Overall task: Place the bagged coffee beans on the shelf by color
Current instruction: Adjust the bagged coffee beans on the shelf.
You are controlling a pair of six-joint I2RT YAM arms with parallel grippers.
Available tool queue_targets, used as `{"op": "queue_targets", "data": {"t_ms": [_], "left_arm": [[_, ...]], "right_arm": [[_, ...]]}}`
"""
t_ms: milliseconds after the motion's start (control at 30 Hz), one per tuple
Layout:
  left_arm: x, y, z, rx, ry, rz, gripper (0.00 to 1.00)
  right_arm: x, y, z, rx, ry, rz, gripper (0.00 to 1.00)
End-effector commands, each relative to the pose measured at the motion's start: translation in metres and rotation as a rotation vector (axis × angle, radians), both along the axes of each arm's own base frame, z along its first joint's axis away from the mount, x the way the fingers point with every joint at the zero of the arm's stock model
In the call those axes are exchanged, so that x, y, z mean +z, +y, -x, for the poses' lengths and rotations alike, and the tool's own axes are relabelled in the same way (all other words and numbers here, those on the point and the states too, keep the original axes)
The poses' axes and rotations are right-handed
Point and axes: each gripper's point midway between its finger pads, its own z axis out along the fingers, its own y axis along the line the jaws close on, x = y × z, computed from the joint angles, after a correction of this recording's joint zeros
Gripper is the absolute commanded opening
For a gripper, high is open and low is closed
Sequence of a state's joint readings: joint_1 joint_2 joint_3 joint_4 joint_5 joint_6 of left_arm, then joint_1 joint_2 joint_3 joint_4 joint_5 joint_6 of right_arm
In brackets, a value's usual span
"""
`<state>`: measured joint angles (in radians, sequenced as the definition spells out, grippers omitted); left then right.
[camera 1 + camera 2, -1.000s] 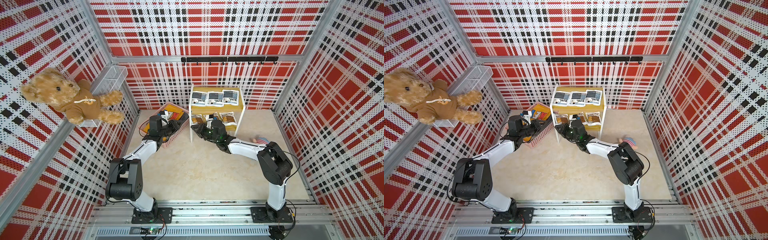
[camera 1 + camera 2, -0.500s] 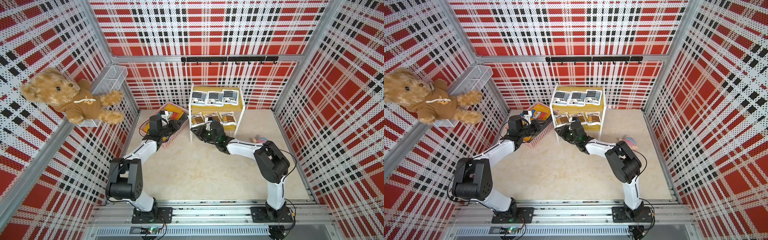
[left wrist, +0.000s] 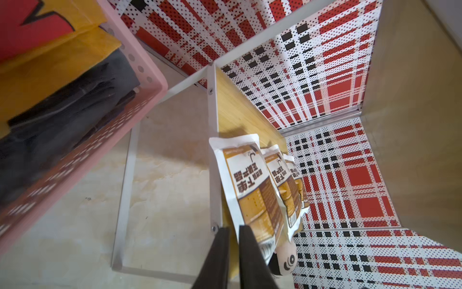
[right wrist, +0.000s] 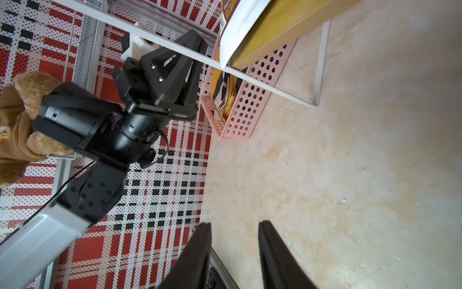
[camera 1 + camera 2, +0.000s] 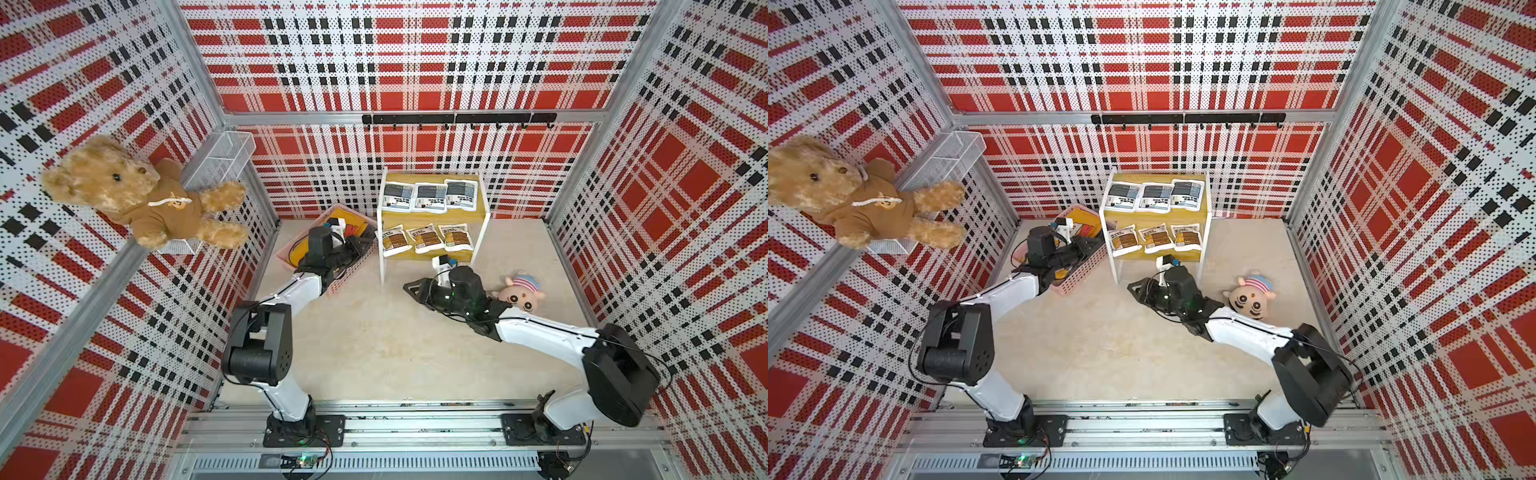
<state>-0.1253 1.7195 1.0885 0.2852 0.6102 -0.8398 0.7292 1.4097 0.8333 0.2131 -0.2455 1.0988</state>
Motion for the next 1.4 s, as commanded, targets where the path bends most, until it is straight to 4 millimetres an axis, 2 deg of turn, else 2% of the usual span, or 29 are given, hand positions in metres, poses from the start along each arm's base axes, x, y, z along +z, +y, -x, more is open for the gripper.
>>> {"op": "queue_targets", "data": {"t_ms": [0,133,300,667,867,1100,1233,1367], "left_arm": [[0.011,-0.010,-0.012,-0.027,-0.046,0.020,0.07],[0.007,-0.018,-0.022,-0.037,-0.040,0.026,0.07],[0.000,-0.026,-0.031,-0.051,-0.029,0.030,0.07],[-0.008,-0.029,-0.050,-0.066,-0.015,0.030,0.07],[-0.005,-0.032,-0.051,-0.075,-0.023,0.037,0.07],[0.012,-0.026,-0.034,-0.061,-0.053,0.047,0.10],[0.036,-0.013,-0.025,-0.034,-0.094,0.055,0.19],[0.059,0.003,-0.015,-0.007,-0.130,0.067,0.21]], "right_arm": [[-0.012,-0.031,0.017,-0.029,-0.005,0.131,0.38],[-0.007,-0.052,0.030,-0.064,-0.019,0.155,0.38],[-0.006,-0.069,0.032,-0.107,-0.013,0.144,0.37],[-0.005,-0.074,0.030,-0.122,-0.020,0.150,0.37],[-0.008,-0.078,0.029,-0.135,-0.020,0.161,0.37],[-0.001,-0.082,0.024,-0.156,-0.051,0.173,0.37],[0.003,-0.086,0.021,-0.169,-0.062,0.172,0.37],[0.010,-0.095,0.020,-0.188,-0.077,0.174,0.37]]}}
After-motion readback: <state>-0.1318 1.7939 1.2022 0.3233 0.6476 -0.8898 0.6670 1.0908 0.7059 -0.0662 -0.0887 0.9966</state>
